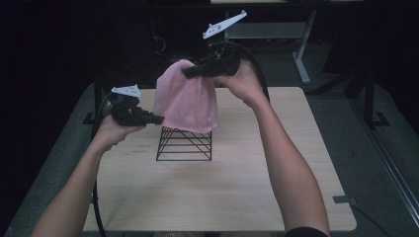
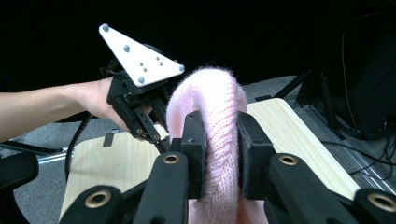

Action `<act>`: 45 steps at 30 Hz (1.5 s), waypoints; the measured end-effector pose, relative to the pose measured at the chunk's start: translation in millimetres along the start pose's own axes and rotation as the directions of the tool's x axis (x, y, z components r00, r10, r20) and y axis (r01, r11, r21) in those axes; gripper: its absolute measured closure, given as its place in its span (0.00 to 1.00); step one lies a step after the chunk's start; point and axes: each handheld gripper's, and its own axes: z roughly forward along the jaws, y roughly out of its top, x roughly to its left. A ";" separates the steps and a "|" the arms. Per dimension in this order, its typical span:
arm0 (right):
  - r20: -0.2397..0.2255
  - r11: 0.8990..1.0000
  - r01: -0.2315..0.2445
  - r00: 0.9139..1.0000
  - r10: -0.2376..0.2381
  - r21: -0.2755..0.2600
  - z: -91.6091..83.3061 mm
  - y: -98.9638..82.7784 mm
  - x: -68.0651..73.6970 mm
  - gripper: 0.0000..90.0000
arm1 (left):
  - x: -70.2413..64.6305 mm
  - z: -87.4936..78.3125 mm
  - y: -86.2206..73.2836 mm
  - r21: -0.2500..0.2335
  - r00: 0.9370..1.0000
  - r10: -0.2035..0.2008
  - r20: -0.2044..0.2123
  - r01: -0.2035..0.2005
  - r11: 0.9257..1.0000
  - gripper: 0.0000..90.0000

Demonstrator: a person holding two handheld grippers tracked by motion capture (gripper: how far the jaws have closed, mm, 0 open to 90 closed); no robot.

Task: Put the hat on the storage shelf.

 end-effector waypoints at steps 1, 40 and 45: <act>0.000 1.000 0.004 1.000 -0.004 -0.002 0.9 0.2 1.1 0.83 | 0.7 -0.4 -0.9 0.001 1.000 0.005 -0.001 -0.005 1.000 0.90; -0.072 0.998 0.007 0.997 -0.003 0.062 36.3 -32.2 22.1 0.83 | -3.7 11.5 -38.7 0.149 0.998 0.042 -0.054 -0.034 0.988 0.90; -0.075 0.999 -0.016 0.997 0.020 0.052 38.6 -39.5 22.2 0.83 | -3.6 15.7 -41.3 0.172 0.997 0.056 -0.058 -0.046 0.984 0.90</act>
